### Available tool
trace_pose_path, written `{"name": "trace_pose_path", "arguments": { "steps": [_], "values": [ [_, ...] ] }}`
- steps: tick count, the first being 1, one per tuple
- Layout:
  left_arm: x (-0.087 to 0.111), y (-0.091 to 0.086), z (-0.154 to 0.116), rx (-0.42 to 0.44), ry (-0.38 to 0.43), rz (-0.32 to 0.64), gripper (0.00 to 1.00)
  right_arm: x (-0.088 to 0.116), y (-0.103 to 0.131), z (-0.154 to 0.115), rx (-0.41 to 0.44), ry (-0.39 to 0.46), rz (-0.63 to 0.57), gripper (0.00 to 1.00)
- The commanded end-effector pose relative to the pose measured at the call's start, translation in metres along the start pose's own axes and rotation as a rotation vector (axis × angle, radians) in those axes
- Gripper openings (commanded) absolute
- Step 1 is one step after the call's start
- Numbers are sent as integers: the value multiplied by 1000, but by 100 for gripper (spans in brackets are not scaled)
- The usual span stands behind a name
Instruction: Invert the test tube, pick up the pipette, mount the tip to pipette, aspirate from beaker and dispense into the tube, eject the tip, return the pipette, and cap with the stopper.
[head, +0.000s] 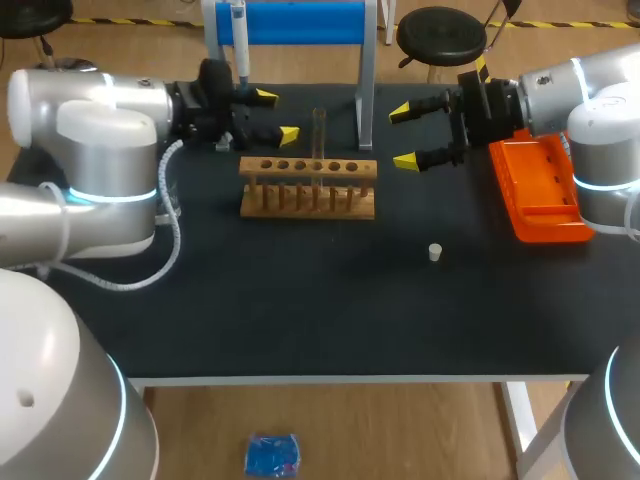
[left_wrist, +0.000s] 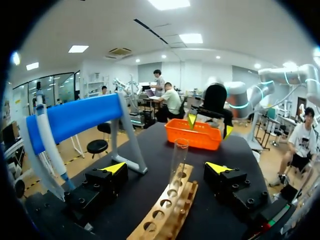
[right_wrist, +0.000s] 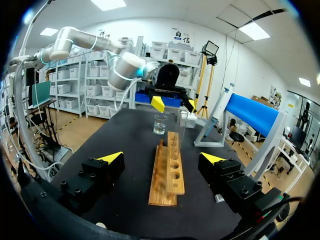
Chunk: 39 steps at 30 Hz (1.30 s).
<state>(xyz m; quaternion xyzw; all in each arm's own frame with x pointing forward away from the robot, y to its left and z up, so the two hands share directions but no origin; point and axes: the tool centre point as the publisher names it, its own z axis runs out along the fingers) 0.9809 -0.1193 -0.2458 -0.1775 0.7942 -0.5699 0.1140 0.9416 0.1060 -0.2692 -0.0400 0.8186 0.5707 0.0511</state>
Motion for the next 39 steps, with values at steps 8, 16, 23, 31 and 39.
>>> {"name": "trace_pose_path", "arguments": {
  "steps": [8, 16, 23, 31, 39],
  "values": [
    [15, -8, -70, 0, -171, 12, 100, 0, -1, 0, 0, 0, -1, 100],
    [23, -32, -113, -33, -231, 46, 100, 0, -1, 0, 0, 0, -1, 100],
    [23, -32, -113, -33, -231, 46, 100, 0, -1, 0, 0, 0, -1, 100],
    [23, -32, -113, -33, -231, 46, 100, 0, -1, 0, 0, 0, -1, 100],
    [23, -32, -113, -33, -231, 46, 100, 0, -1, 0, 0, 0, -1, 100]
  ]
}}
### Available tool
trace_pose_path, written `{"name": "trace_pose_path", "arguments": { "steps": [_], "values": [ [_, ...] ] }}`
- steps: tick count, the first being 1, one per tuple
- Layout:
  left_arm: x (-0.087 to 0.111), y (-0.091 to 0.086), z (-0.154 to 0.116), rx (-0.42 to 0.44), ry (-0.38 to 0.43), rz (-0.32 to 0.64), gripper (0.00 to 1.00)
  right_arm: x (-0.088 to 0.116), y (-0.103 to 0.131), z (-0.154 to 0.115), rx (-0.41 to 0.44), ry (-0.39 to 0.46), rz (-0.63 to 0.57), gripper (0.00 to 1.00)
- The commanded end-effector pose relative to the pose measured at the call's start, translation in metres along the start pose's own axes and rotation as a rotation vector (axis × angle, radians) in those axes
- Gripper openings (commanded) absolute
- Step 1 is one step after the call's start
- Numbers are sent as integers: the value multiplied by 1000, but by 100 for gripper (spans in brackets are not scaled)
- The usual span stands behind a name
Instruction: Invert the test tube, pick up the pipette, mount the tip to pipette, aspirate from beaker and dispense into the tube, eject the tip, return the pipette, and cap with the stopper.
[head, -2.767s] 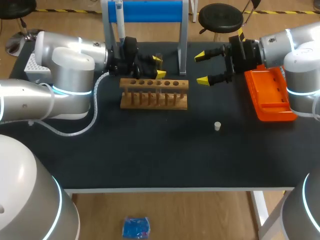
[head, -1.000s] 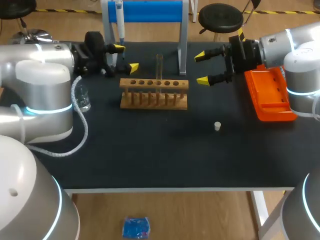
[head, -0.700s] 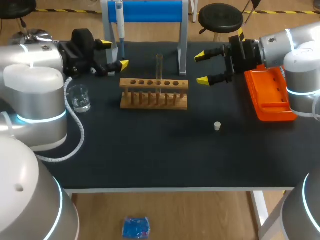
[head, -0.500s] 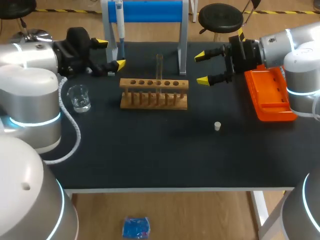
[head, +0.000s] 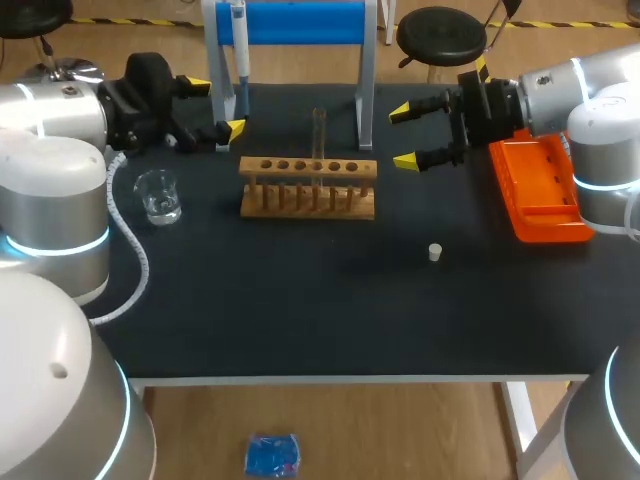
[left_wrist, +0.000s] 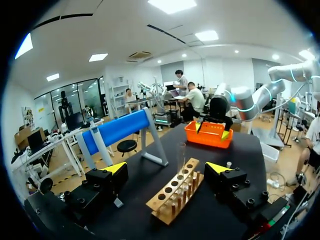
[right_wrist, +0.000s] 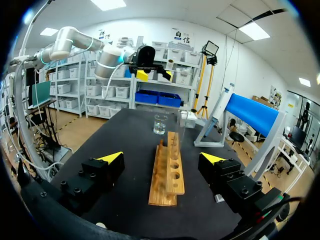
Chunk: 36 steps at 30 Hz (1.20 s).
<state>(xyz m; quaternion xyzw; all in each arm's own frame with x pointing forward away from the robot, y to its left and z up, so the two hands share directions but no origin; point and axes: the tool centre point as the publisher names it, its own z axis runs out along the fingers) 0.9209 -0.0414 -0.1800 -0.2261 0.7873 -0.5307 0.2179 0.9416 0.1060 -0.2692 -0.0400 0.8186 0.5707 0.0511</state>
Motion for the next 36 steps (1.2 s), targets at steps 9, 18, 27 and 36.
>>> {"name": "trace_pose_path", "arguments": {
  "steps": [9, 18, 27, 36],
  "values": [
    [-19, 7, -20, -16, -24, 3, 100, 0, -1, 0, 0, 0, -1, 100],
    [-61, 33, -69, -42, -96, -32, 100, 0, -1, 0, 0, 0, -1, 100],
    [-108, 63, -99, -59, -155, -78, 100, 0, -1, 0, 0, 0, -1, 100],
    [-154, 92, -107, -93, -234, -128, 100, 0, -1, 0, 0, 0, -1, 100]
  ]
}}
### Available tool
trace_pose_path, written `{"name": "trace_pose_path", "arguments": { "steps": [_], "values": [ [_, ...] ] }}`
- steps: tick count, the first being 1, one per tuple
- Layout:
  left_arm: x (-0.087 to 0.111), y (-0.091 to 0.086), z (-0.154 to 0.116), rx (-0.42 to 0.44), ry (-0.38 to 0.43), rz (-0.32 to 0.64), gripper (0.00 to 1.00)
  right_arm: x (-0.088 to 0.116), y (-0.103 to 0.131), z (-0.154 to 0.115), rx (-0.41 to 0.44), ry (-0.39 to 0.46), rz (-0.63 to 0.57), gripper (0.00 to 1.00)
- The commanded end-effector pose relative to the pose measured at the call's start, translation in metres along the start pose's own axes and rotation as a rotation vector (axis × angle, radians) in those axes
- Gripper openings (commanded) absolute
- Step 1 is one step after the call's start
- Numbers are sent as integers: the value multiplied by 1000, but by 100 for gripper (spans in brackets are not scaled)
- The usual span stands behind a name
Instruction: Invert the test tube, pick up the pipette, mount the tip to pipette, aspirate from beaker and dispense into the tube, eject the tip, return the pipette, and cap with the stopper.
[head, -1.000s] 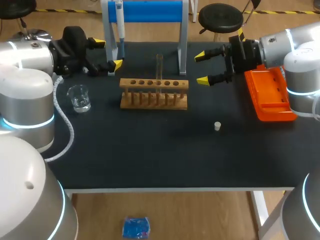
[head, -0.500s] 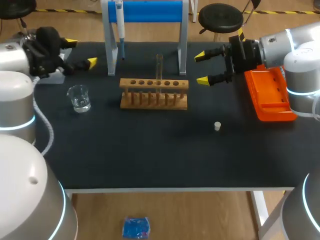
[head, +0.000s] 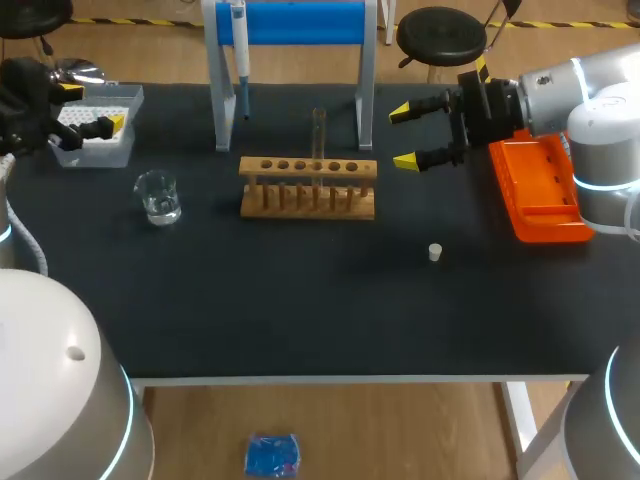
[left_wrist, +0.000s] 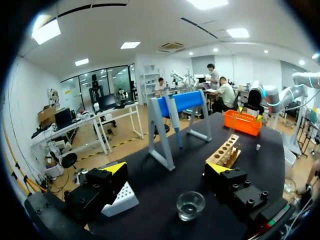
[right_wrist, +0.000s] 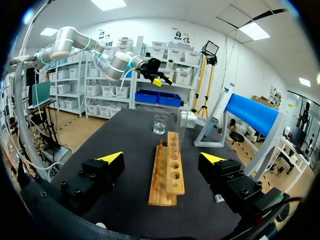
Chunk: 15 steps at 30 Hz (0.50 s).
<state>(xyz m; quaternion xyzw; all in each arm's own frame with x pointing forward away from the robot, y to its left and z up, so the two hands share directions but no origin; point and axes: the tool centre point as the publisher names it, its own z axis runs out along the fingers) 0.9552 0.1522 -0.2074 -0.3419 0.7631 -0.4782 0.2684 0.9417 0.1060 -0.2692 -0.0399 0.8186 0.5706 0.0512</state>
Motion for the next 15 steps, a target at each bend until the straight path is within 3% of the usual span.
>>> {"name": "trace_pose_path", "arguments": {
  "steps": [1, 15],
  "values": [
    [-18, 6, 13, -8, 1, -15, 100, 0, -1, 0, 0, 0, -1, 100],
    [-67, 37, 45, -24, -51, -82, 100, 0, -1, 0, 0, 0, -1, 100]
  ]
}}
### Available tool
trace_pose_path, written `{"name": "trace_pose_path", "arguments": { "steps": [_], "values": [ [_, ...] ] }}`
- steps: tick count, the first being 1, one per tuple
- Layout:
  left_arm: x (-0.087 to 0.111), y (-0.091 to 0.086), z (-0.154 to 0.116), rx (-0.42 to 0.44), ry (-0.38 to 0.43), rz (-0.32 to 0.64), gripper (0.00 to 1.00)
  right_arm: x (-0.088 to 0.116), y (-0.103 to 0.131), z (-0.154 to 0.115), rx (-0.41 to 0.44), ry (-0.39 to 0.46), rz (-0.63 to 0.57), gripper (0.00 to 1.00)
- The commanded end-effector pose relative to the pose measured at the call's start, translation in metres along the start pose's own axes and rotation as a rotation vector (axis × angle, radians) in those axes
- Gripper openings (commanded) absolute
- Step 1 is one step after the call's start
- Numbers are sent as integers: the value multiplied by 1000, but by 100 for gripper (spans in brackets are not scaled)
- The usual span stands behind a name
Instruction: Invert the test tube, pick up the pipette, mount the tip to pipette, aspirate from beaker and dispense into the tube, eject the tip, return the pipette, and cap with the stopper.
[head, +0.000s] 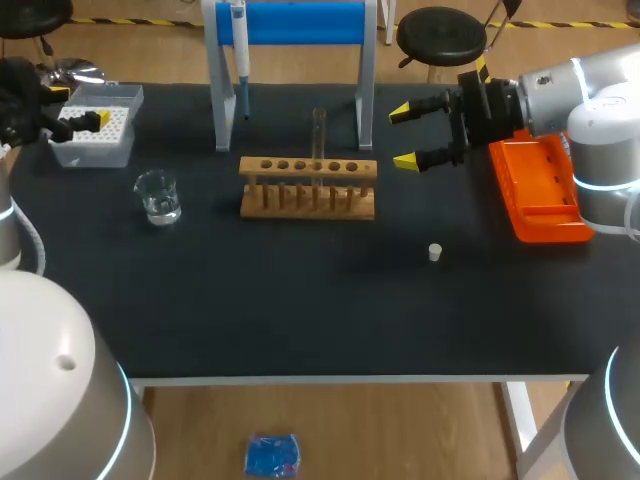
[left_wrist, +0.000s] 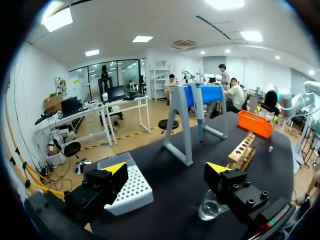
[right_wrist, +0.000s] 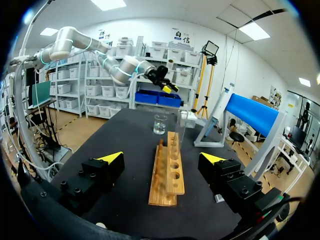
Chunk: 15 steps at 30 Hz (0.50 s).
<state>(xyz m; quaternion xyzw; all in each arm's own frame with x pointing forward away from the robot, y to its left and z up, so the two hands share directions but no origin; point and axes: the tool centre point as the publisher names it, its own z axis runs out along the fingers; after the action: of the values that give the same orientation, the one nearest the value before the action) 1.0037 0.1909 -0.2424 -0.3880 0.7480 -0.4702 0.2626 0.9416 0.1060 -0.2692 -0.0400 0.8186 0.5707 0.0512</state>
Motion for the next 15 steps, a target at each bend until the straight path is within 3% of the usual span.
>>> {"name": "trace_pose_path", "arguments": {
  "steps": [1, 15],
  "values": [
    [-11, 6, 19, 4, -7, -7, 100, 0, -1, 0, 0, 0, -1, 100],
    [-23, 11, 34, 25, -50, -16, 100, 0, -1, 0, 0, 0, -1, 100]
  ]
}}
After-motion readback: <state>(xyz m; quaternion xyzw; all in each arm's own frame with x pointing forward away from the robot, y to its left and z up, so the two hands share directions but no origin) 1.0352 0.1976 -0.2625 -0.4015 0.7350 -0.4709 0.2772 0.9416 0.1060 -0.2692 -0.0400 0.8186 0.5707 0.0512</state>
